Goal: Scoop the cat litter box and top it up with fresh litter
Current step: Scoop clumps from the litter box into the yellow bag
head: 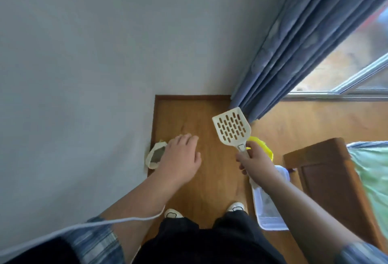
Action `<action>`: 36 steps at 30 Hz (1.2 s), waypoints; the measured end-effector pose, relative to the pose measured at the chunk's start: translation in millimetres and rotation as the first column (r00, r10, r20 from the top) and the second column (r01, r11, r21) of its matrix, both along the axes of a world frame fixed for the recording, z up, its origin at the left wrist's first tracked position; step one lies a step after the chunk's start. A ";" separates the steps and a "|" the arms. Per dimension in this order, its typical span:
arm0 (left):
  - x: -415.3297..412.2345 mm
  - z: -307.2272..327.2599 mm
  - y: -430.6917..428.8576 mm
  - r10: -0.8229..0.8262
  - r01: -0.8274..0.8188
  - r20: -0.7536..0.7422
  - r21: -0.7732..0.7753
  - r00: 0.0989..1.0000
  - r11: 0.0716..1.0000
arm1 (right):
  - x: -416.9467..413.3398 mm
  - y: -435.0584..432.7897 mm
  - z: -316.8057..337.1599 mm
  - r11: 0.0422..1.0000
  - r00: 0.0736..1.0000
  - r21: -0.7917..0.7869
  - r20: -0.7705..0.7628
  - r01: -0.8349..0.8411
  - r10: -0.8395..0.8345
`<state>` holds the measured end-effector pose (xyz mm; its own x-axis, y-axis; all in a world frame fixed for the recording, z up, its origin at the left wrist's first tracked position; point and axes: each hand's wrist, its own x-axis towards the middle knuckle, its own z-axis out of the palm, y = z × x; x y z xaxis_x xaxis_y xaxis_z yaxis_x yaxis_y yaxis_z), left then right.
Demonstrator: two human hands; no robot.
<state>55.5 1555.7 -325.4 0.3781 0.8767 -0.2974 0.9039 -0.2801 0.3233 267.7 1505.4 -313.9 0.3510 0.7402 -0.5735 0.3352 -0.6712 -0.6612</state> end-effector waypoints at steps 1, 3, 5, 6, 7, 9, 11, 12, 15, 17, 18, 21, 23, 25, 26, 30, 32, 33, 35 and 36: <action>15.1 4.5 -4.4 -0.032 0.032 0.000 -0.014 1.000 0.999 | 16.7 -9.0 3.9 1.000 0.999 0.009 0.040 0.006 -0.007; 47.3 7.9 -14.0 -0.107 0.107 0.004 -0.036 0.994 0.994 | 48.5 -26.4 10.5 1.000 0.994 0.022 0.104 0.019 -0.022; 82.3 6.5 -21.8 -0.172 0.171 -0.003 -0.054 0.985 0.984 | 80.8 -46.8 13.6 0.998 0.988 0.030 0.145 0.049 -0.052; 100.3 6.0 -24.1 -0.193 0.192 -0.011 -0.064 0.981 0.979 | 97.2 -57.9 14.7 0.998 0.984 0.029 0.167 0.058 -0.062; 119.1 6.0 -25.5 -0.209 0.208 -0.015 -0.070 0.978 0.976 | 114.0 -69.9 15.5 0.998 0.980 0.028 0.188 0.062 -0.066; 155.8 6.6 -26.1 -0.243 0.241 -0.019 -0.059 0.970 0.969 | 147.9 -92.6 15.4 0.997 0.973 0.023 0.214 0.078 -0.081; 191.5 7.3 -23.7 -0.286 0.285 -0.013 -0.024 0.958 0.958 | 182.7 -114.2 10.2 0.995 0.965 0.001 0.245 0.095 -0.093; 208.2 8.4 -22.7 -0.301 0.300 -0.006 -0.011 0.954 0.954 | 199.3 -123.9 7.2 0.995 0.964 -0.007 0.247 0.102 -0.097; 252.1 13.8 -21.6 -0.338 0.337 0.023 0.019 0.941 0.941 | 239.7 -147.1 -0.1 0.988 0.960 -0.014 0.238 0.155 -0.147; 275.3 17.1 -21.7 -0.376 0.375 0.031 0.031 0.926 0.926 | 256.1 -158.6 0.4 0.977 0.953 0.008 0.219 0.212 -0.208; 285.0 18.5 -22.1 -0.397 0.396 0.032 0.033 0.917 0.918 | 261.4 -163.3 0.7 0.970 0.948 0.018 0.207 0.244 -0.242; 312.6 18.5 -18.1 -0.471 0.471 0.016 0.021 0.882 0.882 | 272.8 -174.7 -5.1 0.939 0.924 0.031 0.170 0.344 -0.344; 329.5 16.3 -11.7 -0.508 0.508 0.006 0.001 0.861 0.861 | 276.4 -181.0 -10.0 0.911 0.899 0.035 0.149 0.412 -0.412; 348.1 13.6 -3.0 -0.552 0.552 0.001 -0.021 0.834 0.834 | 276.4 -187.0 -15.7 0.878 0.868 0.021 0.137 0.479 -0.477; 358.3 11.3 2.5 -0.580 0.580 0.003 -0.028 0.815 0.814 | 275.4 -189.7 -17.9 0.861 0.853 0.008 0.132 0.509 -0.505; 403.9 2.4 26.8 -0.701 0.701 0.029 -0.023 0.713 0.712 | 273.9 -192.5 -30.3 0.772 0.771 -0.055 0.136 0.633 -0.622; 422.3 -3.8 40.0 -0.759 0.760 0.035 -0.047 0.650 0.649 | 268.2 -188.5 -34.2 0.716 0.719 -0.088 0.160 0.693 -0.676; 429.8 -6.2 47.3 -0.789 0.789 0.027 -0.065 0.613 0.611 | 265.0 -185.9 -35.6 0.687 0.693 -0.102 0.179 0.719 -0.699; 448.4 -12.6 64.3 -0.859 0.855 0.003 -0.091 0.512 0.510 | 258.9 -180.2 -37.7 0.607 0.616 -0.115 0.220 0.786 -0.756; 452.3 -13.7 71.5 -0.878 0.873 -0.019 -0.096 0.478 0.478 | 255.9 -179.3 -36.9 0.590 0.601 -0.124 0.233 0.798 -0.764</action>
